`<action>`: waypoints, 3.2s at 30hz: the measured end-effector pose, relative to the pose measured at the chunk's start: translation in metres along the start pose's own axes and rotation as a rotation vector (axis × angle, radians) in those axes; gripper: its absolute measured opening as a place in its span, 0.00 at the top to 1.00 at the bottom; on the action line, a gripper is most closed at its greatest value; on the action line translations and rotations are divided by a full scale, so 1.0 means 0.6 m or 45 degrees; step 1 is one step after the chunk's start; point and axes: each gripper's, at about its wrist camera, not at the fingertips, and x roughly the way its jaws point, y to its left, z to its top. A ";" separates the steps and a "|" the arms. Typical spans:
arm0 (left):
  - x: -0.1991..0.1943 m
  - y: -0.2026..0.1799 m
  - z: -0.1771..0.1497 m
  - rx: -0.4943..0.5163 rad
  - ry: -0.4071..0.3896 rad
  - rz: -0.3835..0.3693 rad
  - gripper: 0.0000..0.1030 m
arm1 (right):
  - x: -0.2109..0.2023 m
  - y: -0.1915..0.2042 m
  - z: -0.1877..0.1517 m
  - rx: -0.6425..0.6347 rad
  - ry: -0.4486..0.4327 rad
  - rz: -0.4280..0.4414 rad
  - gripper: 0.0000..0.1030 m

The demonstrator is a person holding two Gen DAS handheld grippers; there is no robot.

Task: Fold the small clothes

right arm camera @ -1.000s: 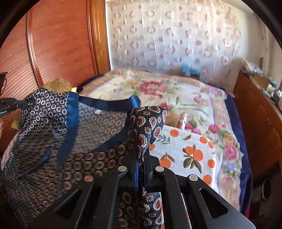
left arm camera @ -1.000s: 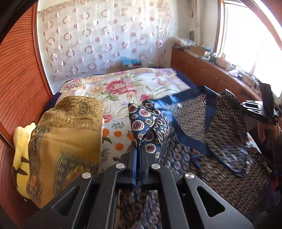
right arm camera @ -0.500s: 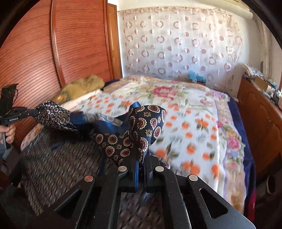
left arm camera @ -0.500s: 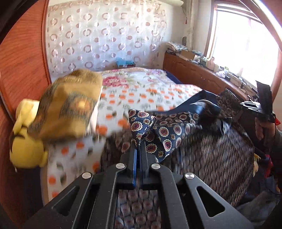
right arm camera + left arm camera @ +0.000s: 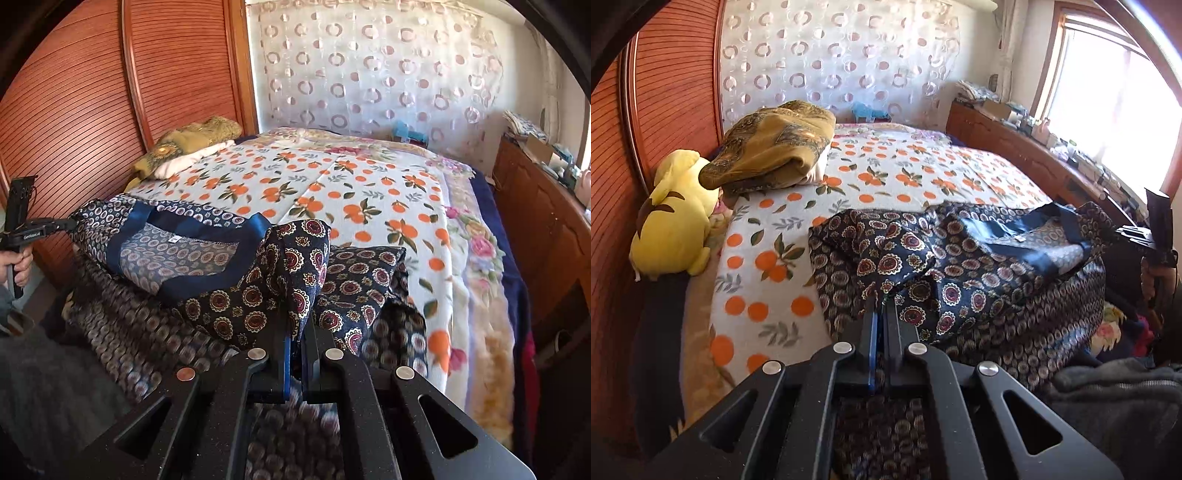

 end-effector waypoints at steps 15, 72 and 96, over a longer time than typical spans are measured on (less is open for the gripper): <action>0.004 0.001 0.003 0.042 0.003 0.061 0.54 | 0.030 0.009 0.021 0.048 0.105 -0.020 0.87; 0.200 0.064 0.092 -0.021 0.113 0.120 0.22 | 0.226 -0.127 0.090 0.217 0.152 -0.227 0.30; 0.118 0.010 0.119 0.072 -0.010 0.000 0.91 | 0.151 -0.061 0.074 0.154 -0.007 -0.094 0.92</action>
